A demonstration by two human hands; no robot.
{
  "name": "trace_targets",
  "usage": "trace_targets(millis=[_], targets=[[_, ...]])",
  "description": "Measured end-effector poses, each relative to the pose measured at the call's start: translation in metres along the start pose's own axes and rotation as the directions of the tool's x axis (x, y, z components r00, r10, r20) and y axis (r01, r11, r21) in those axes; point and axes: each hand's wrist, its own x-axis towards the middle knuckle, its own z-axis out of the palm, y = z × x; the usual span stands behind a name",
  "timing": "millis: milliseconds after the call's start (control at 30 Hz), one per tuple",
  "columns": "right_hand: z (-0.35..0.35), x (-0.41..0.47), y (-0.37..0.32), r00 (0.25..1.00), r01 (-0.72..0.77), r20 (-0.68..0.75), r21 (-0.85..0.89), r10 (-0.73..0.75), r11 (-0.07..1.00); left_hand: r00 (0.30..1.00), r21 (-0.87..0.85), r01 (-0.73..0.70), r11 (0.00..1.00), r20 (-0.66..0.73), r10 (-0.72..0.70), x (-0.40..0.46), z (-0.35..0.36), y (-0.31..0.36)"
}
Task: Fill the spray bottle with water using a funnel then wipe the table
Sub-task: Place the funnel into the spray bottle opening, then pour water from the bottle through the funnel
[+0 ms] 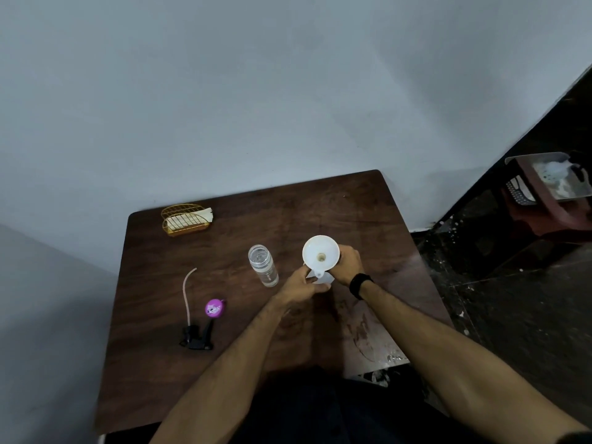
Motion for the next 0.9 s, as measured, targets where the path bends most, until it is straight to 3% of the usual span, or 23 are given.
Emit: trace_targets(millis=[200, 367, 434, 500, 567, 634, 734, 834, 900], targets=[[0.001, 0.007, 0.001, 0.999, 0.004, 0.05, -0.023, -0.003, 1.0, 0.999, 0.005, 0.042, 0.999, -0.012, -0.042, -0.016, -0.011, -0.012], [0.007, 0.0, 0.029, 0.982, -0.07, 0.161, -0.149, 0.094, 0.986, 0.964, 0.189, 0.179, 0.966, -0.228, -0.134, -0.035, -0.031, -0.043], [0.013, -0.005, 0.045, 0.976, -0.121, 0.147, -0.237, 0.159, 0.964, 0.91, 0.189, 0.265, 0.946, -0.375, -0.18, -0.041, -0.042, -0.057], [0.019, -0.011, 0.053, 0.967, -0.184, 0.121, -0.282, 0.225, 0.942, 0.82, 0.084, 0.319, 0.944, -0.524, -0.23, -0.048, -0.051, -0.059], [0.026, -0.017, 0.055, 0.953, -0.24, 0.108, -0.297, 0.282, 0.924, 0.749, -0.004, 0.28, 0.96, -0.625, -0.221, -0.05, -0.059, -0.058], [0.033, -0.02, 0.057, 0.94, -0.267, 0.124, -0.309, 0.317, 0.913, 0.73, -0.031, 0.164, 0.986, -0.669, -0.143, -0.045, -0.069, -0.055], [0.041, -0.023, 0.054, 0.902, -0.253, 0.261, -0.326, 0.344, 0.911, 0.775, 0.031, 0.053, 0.998, -0.631, -0.021, -0.035, -0.077, -0.042], [0.052, -0.032, 0.041, 0.84, -0.079, 0.481, -0.351, 0.252, 0.933, 0.816, 0.056, -0.053, 0.997, -0.573, 0.075, -0.031, -0.076, -0.026], [0.06, -0.038, 0.031, 0.83, 0.017, 0.536, -0.303, 0.156, 0.953, 0.83, 0.057, -0.083, 0.995, -0.548, 0.101, -0.032, -0.076, -0.023]])
